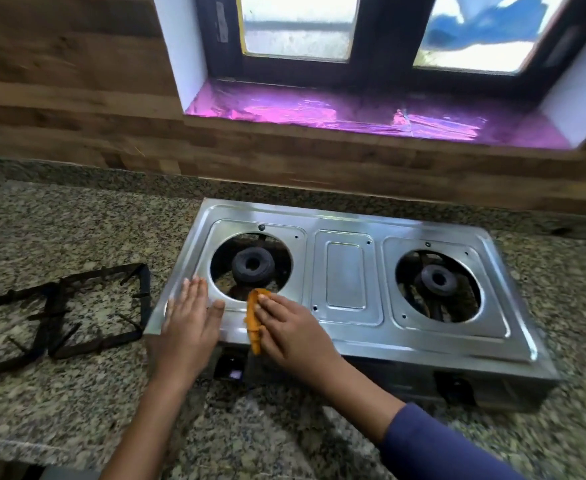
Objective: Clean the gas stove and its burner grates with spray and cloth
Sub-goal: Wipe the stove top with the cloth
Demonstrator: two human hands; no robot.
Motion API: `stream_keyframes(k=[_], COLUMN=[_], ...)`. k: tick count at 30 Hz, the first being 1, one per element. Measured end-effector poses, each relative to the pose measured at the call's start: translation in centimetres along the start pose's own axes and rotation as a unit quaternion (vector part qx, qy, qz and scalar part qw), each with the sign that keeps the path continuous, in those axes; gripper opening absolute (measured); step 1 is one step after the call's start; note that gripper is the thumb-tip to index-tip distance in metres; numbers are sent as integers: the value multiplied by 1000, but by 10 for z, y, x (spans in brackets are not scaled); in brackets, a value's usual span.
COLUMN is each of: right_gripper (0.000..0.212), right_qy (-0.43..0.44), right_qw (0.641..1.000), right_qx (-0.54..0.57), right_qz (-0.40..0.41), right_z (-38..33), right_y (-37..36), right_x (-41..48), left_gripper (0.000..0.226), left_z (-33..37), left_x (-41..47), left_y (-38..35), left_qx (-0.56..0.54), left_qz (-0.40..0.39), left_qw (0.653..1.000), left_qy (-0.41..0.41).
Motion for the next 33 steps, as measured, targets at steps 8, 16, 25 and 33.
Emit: stream_keyframes(k=[8,16,25,33], right_gripper=[34,34,28,39], right_qy=[-173,-315,-641,-566], right_qw=[963,902,430,272], right_qx=[-141,-208,426,620], right_qz=[154,210,473,470], right_z=[126,188,239,251], right_y=[108,160,146,140], right_x=[-192,-290,-399,-421], left_gripper=[70,69,70,63], left_z=[148,275,365,404], left_x=[-49,-84,-116,-174], left_y=[-85,-153,-210,-257], left_qx=[28,92,126,92], left_qz=[-72,-164,-168,-173], left_qw=[972,917,890,820], left_qy=[-222,-352,-405,-537])
Point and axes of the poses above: each hand's wrist, its own x-axis towards the middle knuckle, its own y-axis out of the back of the hand, z = x × y, the point moved 3 cm from there along x, towards the middle knuckle, and after that the axes turned 1 degree about y, right-handed, at the moved point
